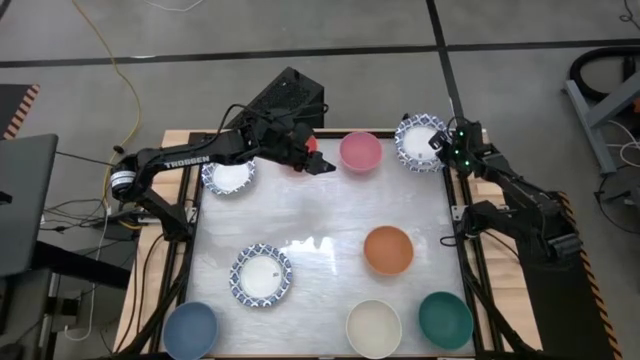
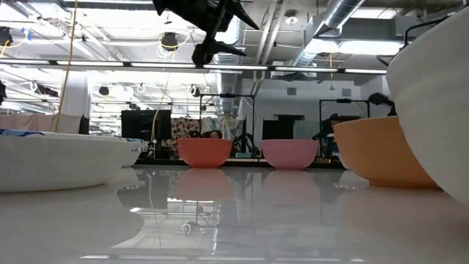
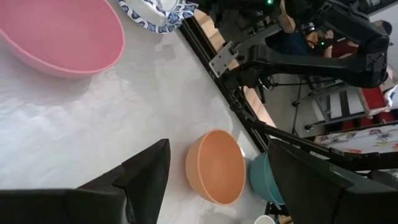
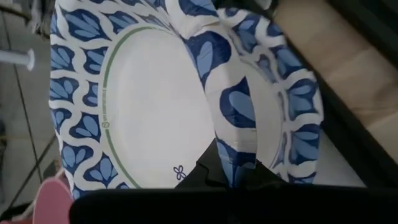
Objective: Nest bowls inside each other
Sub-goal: Stack the blue patterned bowl on top of the blue patterned bowl
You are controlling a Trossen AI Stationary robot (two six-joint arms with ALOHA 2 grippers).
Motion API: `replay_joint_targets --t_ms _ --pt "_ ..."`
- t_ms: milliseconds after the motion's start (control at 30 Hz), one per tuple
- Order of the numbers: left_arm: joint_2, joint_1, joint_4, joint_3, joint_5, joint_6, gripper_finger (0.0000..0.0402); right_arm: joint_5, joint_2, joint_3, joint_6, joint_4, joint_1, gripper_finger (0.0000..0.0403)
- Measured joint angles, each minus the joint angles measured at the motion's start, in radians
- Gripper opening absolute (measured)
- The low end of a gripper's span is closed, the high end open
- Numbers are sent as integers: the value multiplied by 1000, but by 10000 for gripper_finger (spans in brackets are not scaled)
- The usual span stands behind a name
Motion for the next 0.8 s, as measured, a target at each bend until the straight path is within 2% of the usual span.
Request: replay_joint_targets --t_ms 300,800 --pt "0 0 0 0 -1 0 259 57 2 0 7 -48 0 5" --pt "0 0 0 0 -5 0 259 39 86 0 0 -18 3 9"
